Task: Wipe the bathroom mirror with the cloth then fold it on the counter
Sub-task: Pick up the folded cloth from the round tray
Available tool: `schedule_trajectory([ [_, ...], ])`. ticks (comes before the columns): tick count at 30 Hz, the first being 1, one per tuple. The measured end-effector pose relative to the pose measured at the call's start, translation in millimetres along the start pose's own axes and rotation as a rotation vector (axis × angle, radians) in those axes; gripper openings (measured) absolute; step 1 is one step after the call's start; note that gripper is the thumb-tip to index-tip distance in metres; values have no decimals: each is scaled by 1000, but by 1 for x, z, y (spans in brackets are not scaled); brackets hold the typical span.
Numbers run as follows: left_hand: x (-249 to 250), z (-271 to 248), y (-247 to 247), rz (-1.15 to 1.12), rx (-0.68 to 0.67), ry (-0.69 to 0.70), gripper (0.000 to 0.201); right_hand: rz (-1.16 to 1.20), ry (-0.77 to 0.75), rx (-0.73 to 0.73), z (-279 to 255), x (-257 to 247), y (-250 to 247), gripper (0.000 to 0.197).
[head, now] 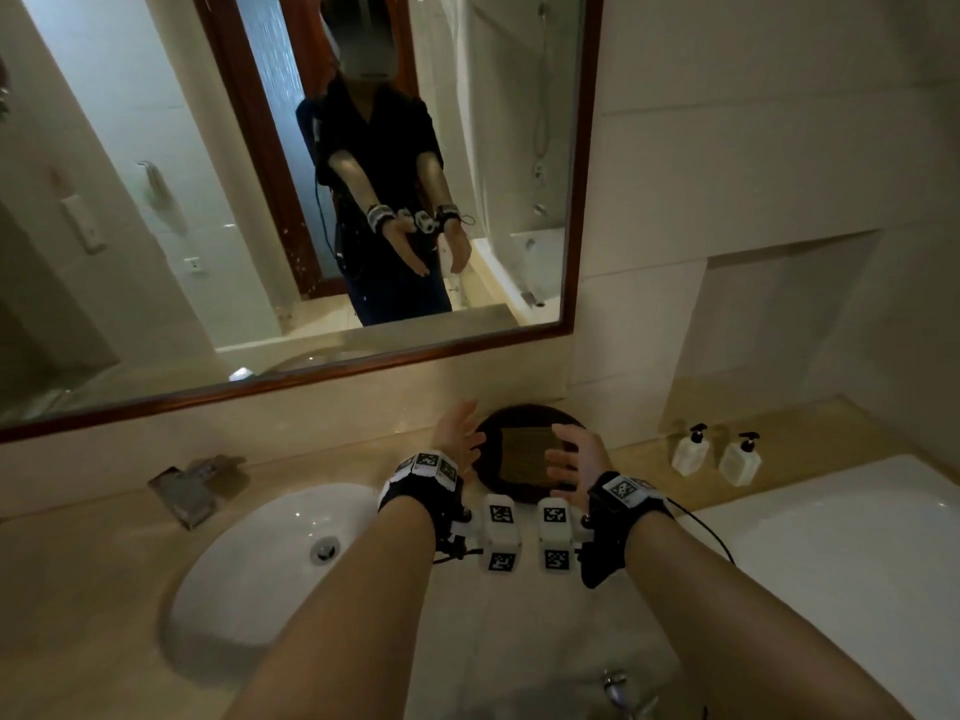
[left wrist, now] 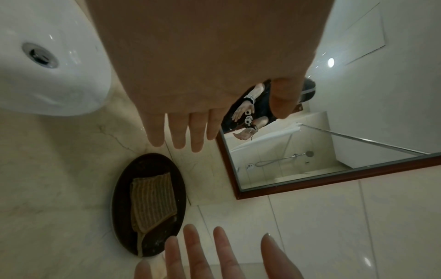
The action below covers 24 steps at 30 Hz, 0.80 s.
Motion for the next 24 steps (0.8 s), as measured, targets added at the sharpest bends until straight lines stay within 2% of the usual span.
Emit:
schedule_trajectory([
  [5, -20, 45, 8, 1, -21, -96, 71, -4, 61, 17, 52, -7, -10, 29],
  [10, -33, 101, 22, 13, -7, -161, 69, -4, 147, -8, 119, -16, -22, 42],
  [13, -42, 136, 31, 20, 28, -185, 69, -20, 187, -10, 159, -25, -28, 33],
  [18, -64, 180, 35, 57, 96, -239, 69, -62, 261, 14, 209, -41, -41, 44],
  [24, -80, 218, 29, 81, 153, -307, 68, -144, 352, 29, 259, -36, -41, 38],
])
Point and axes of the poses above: each hand's wrist, its own z-axis towards the middle knuckle, its own y-axis out of the palm, x = y × z, the point moved 6 cm from there along z, towards the middle knuckle, and after that the axes turned 11 degrees about y, right-handed, at the moved point
